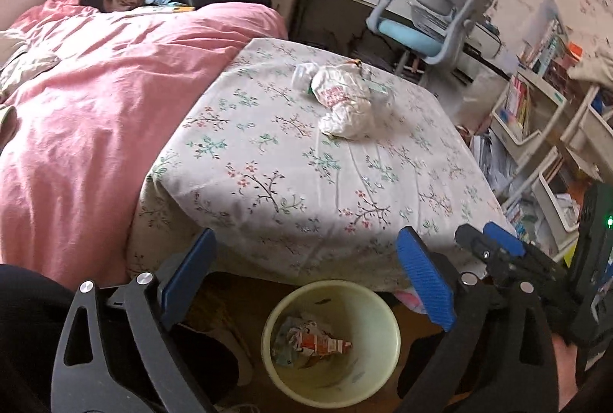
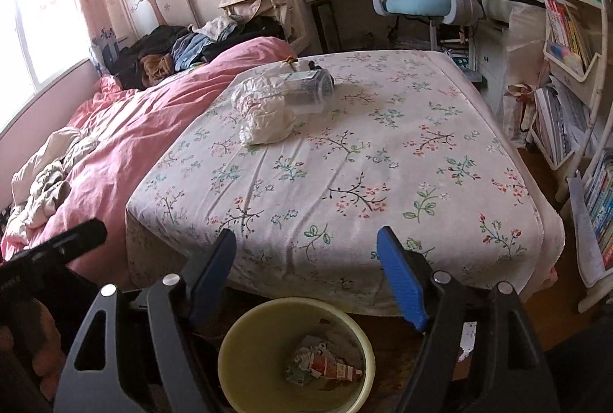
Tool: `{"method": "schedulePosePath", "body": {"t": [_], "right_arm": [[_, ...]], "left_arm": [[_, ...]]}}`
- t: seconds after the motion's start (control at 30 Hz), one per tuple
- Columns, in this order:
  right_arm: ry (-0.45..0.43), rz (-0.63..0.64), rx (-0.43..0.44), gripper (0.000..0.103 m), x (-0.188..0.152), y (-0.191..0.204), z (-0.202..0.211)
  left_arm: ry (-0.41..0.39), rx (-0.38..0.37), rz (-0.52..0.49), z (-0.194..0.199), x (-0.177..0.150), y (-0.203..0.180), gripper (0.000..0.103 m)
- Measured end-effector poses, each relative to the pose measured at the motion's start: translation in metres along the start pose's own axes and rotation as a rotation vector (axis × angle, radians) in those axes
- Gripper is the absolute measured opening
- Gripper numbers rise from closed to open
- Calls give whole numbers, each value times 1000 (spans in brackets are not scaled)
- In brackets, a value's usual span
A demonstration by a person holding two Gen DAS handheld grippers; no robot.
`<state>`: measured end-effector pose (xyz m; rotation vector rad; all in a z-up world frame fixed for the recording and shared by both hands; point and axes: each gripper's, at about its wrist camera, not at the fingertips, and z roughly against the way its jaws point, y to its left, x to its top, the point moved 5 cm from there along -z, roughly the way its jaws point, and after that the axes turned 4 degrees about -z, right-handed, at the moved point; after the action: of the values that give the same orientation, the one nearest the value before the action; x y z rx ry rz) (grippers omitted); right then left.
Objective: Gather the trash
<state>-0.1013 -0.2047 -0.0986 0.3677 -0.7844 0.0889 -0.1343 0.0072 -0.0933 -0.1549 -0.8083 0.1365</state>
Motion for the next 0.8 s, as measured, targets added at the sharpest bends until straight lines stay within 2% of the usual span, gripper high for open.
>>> {"method": "schedulePosePath", "body": {"t": [0.8], "right_arm": [[3,29,-8,73,-1,6,-3]], "left_arm": [[-68,52,39,8,6,13,93]]}}
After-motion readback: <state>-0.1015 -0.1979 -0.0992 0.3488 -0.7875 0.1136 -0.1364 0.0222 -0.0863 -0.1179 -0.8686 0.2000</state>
